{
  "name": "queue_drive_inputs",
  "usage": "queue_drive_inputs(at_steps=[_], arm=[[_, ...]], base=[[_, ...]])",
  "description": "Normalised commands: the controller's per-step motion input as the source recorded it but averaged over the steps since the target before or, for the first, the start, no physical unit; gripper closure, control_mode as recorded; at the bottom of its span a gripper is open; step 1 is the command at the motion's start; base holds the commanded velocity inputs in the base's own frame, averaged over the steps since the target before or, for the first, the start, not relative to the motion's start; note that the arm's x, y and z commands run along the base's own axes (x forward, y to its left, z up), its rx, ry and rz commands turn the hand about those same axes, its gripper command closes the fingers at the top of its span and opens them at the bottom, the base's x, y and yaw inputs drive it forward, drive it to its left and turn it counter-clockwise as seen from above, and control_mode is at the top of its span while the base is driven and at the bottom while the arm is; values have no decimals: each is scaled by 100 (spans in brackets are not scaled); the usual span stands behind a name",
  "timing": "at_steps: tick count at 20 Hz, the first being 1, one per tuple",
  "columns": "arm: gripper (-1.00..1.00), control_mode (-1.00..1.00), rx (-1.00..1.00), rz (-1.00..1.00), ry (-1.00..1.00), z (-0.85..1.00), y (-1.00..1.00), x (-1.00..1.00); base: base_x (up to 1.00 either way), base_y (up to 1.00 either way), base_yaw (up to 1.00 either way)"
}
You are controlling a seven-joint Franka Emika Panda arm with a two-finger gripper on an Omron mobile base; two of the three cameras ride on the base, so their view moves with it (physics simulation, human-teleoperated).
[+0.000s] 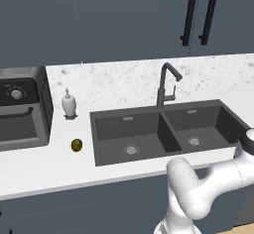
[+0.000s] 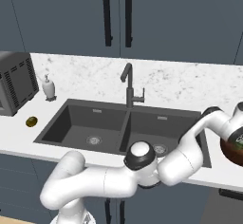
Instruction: Pick the avocado from the sink and place it in the bowl. Then pick the bowl and place it in the microwave. Then close the microwave door and press the start button.
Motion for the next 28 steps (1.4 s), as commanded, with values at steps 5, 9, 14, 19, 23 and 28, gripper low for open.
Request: queue_drive_inputs(at_steps=[5,9,14,19,23,28], arm=[[-100,-100,-20,7,-23,-10,70,-1],[-100,-100,-24,0,-41,-6,64,0],[-100,-100,-27,0,-40,1,98,-4],[-100,-100,-19,0,11,44,77,-3],[-100,-100,-19,-5,50,14,61,0],[-100,-100,-3,-5,43,21,4,0]], base=[[0,0,0],[0,0,0],[0,0,0],[0,0,0],[0,0,0],[0,0,0]])
